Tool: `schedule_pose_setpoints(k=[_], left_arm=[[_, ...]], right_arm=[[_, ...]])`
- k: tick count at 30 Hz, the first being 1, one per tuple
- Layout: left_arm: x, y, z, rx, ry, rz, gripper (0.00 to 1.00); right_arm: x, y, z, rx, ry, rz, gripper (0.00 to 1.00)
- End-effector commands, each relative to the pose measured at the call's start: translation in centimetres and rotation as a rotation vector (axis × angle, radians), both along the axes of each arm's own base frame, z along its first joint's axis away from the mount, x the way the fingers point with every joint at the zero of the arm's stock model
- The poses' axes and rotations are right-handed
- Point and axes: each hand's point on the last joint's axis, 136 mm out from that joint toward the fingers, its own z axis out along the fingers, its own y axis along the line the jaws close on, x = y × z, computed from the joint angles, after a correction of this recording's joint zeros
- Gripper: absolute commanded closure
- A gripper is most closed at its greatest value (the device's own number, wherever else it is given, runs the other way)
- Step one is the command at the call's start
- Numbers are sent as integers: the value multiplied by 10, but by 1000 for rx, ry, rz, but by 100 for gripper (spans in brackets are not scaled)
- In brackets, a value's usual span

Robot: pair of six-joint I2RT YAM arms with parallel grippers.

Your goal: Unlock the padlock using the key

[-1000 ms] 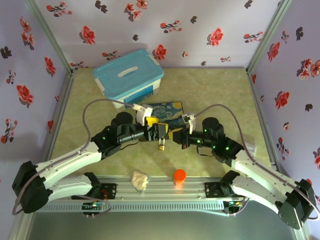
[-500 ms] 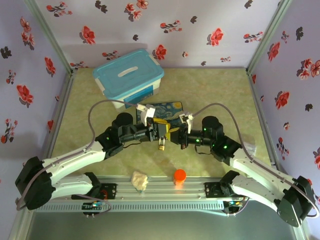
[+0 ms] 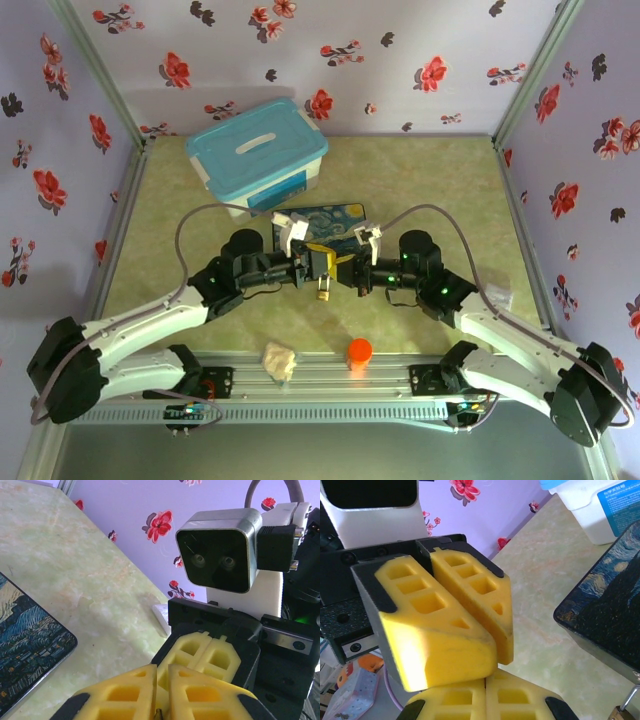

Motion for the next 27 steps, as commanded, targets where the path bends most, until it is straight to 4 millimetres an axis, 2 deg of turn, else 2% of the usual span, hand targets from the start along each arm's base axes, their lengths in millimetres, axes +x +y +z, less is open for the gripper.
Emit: schedule_pose_setpoints(k=[1, 4, 6, 11, 12, 13, 14, 16, 18, 20, 23, 27], left_arm=[[-11, 3, -7, 3, 13, -39, 87], [-15, 4, -7, -3, 15, -54, 90], [-19, 4, -5, -20, 14, -73, 100], [-19, 4, -2, -30, 20, -75, 100], [-16, 5, -2, -32, 23, -58, 100], [-14, 7, 0, -36, 24, -42, 100], [-10, 8, 1, -41, 25, -21, 100], [0, 12, 5, -53, 23, 39, 100], [14, 18, 7, -64, 35, 132, 100], [23, 21, 14, -110, 38, 182, 100], [38, 25, 22, -179, 73, 269, 100], [57, 36, 28, -323, 177, 401, 100]], right_arm=[[4, 2, 26, 83, -46, -3, 100], [5, 4, 31, 134, -28, 5, 100], [5, 6, 32, 142, -16, 20, 100], [9, 7, 33, 150, -13, 8, 99], [10, 6, 34, 154, -13, 5, 95], [10, 6, 35, 156, -11, 0, 87], [11, 4, 35, 155, -8, -10, 73], [10, 1, 35, 158, -13, -26, 62], [12, -4, 35, 169, -12, -60, 47], [13, -5, 37, 200, -8, -72, 47], [19, -8, 45, 285, 14, -117, 33], [31, -16, 63, 463, 52, -184, 27]])
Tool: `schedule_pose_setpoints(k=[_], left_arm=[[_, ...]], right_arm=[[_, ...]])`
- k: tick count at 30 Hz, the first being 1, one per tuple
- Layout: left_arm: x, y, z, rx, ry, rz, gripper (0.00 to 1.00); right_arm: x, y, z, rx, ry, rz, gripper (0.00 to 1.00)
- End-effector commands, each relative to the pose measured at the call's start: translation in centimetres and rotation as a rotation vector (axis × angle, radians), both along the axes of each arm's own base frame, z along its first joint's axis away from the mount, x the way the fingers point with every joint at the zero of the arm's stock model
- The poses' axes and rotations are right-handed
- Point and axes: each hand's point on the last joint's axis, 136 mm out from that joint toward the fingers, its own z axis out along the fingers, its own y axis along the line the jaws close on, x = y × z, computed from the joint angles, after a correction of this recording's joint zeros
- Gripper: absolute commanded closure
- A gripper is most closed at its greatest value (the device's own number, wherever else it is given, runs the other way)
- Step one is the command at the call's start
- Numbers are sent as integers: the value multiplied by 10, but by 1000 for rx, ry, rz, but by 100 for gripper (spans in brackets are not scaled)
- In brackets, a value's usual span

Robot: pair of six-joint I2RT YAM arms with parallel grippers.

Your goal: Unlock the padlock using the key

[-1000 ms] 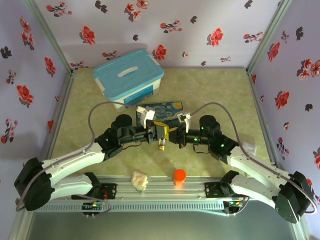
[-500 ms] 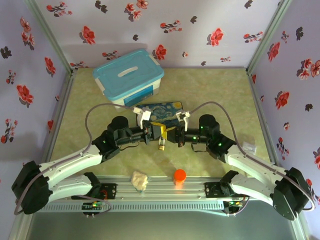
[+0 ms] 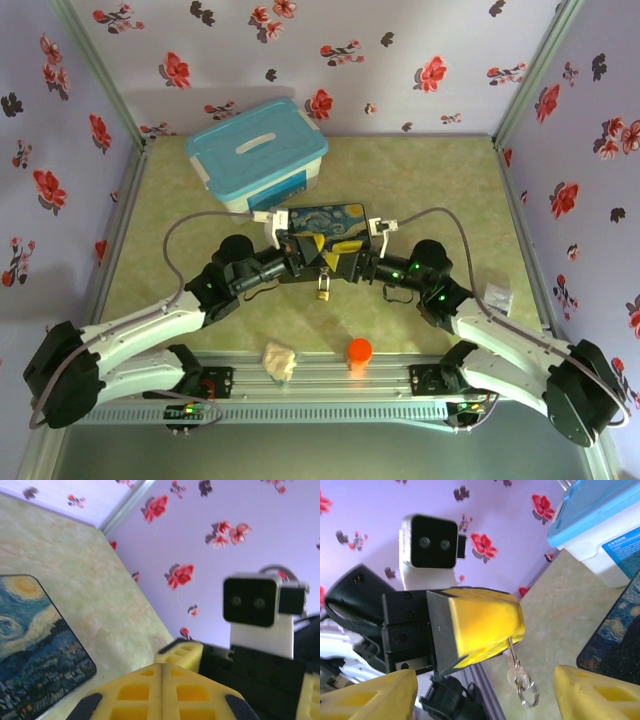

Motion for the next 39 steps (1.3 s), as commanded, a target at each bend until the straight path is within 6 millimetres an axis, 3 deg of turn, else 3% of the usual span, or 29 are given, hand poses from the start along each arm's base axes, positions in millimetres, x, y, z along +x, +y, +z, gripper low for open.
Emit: schedule_pose_setpoints(k=[1, 5, 10, 14, 17, 21, 25, 29, 39], left_arm=[[20, 14, 21, -200, 60, 148, 100], [21, 20, 40, -273, 24, 191, 100], [21, 20, 51, -330, 14, 187, 100], [15, 13, 62, -285, -26, 161, 100], [15, 14, 66, -306, -26, 159, 100], [15, 15, 67, -324, -31, 162, 100], [16, 22, 70, -299, -52, 192, 100], [15, 25, 71, -298, -58, 196, 100], [13, 30, 69, -293, -61, 203, 100]], right_arm=[[13, -10, 36, 212, 4, -77, 27], [23, -12, 35, 241, 48, -125, 25], [29, -9, 48, 337, 94, -106, 28], [31, -2, 60, 419, 117, -57, 32], [32, 6, 56, 397, 114, -42, 33], [23, 23, 59, 353, 110, 16, 45], [20, 25, 55, 362, 119, 10, 55], [19, 30, 52, 373, 124, 23, 75], [23, 28, 48, 376, 119, 6, 88]])
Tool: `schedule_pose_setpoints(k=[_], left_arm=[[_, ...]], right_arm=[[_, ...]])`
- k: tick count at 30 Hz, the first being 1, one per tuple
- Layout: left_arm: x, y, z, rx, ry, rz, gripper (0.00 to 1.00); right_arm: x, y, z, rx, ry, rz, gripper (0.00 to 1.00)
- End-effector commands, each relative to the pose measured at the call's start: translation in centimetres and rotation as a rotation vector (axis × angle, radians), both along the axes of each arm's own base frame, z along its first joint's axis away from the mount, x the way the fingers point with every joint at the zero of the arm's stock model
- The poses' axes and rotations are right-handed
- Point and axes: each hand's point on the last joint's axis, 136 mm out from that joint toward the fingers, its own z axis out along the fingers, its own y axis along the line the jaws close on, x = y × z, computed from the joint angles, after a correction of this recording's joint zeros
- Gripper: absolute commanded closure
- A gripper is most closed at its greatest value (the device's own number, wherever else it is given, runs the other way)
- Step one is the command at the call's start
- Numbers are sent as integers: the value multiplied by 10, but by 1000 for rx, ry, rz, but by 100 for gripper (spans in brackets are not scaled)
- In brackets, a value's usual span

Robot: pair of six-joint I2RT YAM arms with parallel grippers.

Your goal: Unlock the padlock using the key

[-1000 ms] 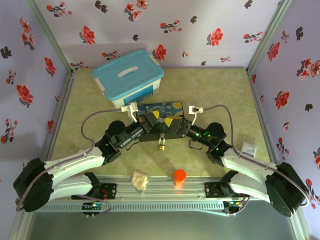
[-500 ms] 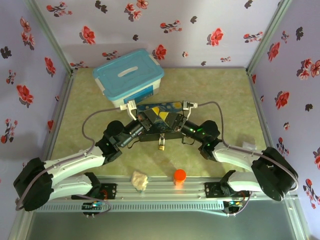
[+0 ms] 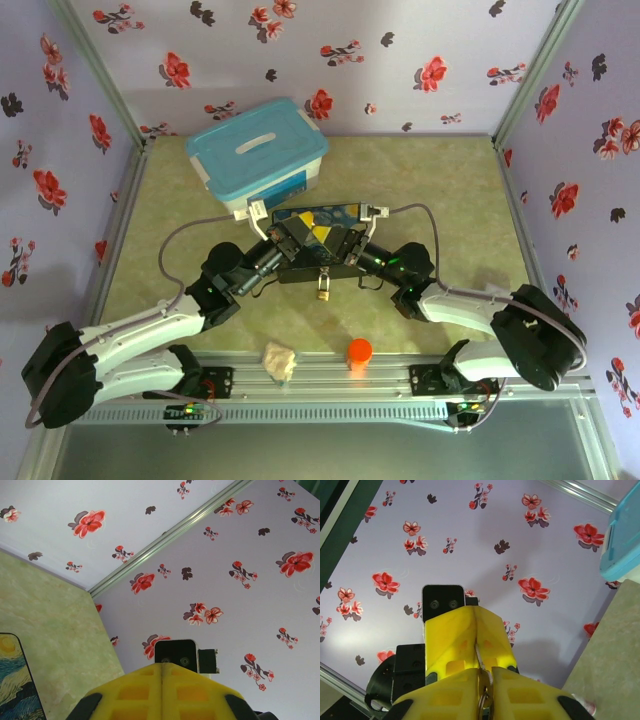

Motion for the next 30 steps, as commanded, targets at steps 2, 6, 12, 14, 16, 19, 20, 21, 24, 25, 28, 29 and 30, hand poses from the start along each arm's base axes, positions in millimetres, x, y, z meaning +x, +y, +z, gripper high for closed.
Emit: schedule_pose_setpoints(k=[2, 6, 12, 14, 16, 19, 20, 21, 24, 25, 28, 29, 30], left_arm=[[-2, 10, 16, -23, -47, 31, 100], [-2, 10, 13, -23, -41, 31, 100], [0, 9, 9, -19, -33, 30, 100], [0, 9, 8, -20, -33, 33, 100], [1, 9, 7, -19, -30, 36, 100], [1, 9, 6, -17, -26, 36, 100], [1, 8, 4, -15, -23, 36, 100], [1, 8, 4, -14, -22, 35, 100], [3, 9, 1, -8, -19, 43, 100], [3, 10, 0, -7, -15, 47, 100], [5, 14, -3, -5, -8, 66, 100], [6, 16, -3, -2, -9, 73, 96], [6, 17, -2, 5, -17, 77, 77]], right_arm=[[-3, -8, 14, 29, -53, -34, 87], [-1, -11, 12, 10, -55, -55, 85], [-1, -10, 10, 4, -52, -56, 84], [-2, -9, 12, 8, -59, -45, 88], [-2, -8, 12, 12, -55, -40, 90], [-1, -10, 9, 21, -51, -47, 95], [-1, -10, 9, 23, -52, -49, 98], [-1, -10, 9, 22, -53, -48, 100], [-1, -11, 6, 15, -51, -51, 100], [-1, -12, 4, 10, -48, -56, 100], [0, -14, -3, -21, -42, -78, 100], [2, -15, -7, -41, -33, -93, 100], [4, -15, -12, -67, -22, -106, 100]])
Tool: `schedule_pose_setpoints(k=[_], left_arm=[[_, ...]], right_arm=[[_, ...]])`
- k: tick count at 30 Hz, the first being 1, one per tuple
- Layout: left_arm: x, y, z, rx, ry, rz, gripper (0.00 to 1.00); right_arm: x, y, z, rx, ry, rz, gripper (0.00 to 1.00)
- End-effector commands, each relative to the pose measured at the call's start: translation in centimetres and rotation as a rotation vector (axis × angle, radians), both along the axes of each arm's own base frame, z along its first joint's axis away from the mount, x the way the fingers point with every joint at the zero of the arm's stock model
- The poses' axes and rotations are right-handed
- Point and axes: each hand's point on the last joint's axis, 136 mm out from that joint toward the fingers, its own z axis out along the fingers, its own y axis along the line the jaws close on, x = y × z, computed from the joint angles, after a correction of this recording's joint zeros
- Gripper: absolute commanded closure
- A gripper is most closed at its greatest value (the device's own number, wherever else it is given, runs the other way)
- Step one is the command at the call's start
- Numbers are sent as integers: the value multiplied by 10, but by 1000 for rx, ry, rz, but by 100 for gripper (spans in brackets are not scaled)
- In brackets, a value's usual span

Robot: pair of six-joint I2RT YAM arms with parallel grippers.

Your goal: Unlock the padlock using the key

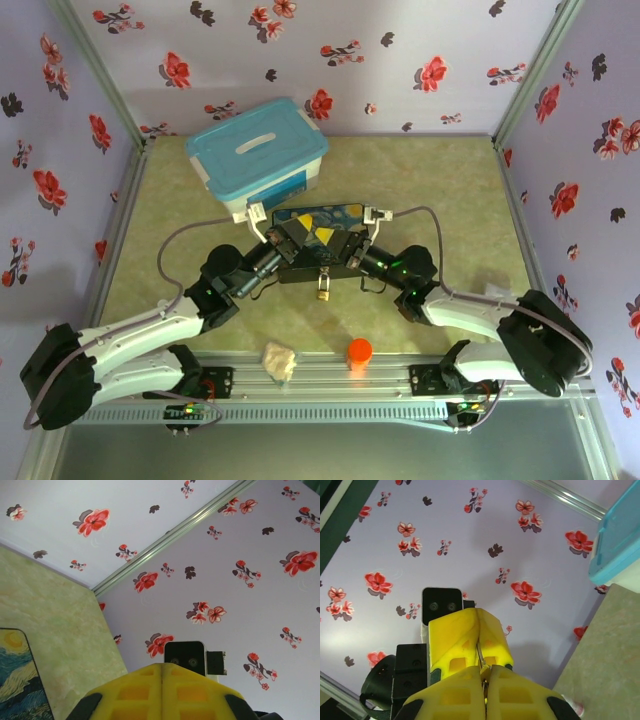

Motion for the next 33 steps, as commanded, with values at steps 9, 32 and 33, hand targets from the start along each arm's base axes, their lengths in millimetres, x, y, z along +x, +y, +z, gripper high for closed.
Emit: schedule_pose_setpoints(k=[9, 32, 33], left_arm=[[4, 44, -18, 300, 11, 164, 23], [-26, -2, -215, 812, 238, -27, 33], [-26, -2, -221, 843, 238, -27, 33]], right_arm=[[10, -25, -51, -337, 55, -159, 100], [-4, -94, -132, -835, 98, -315, 100], [-4, -94, -133, -835, 100, -314, 100]])
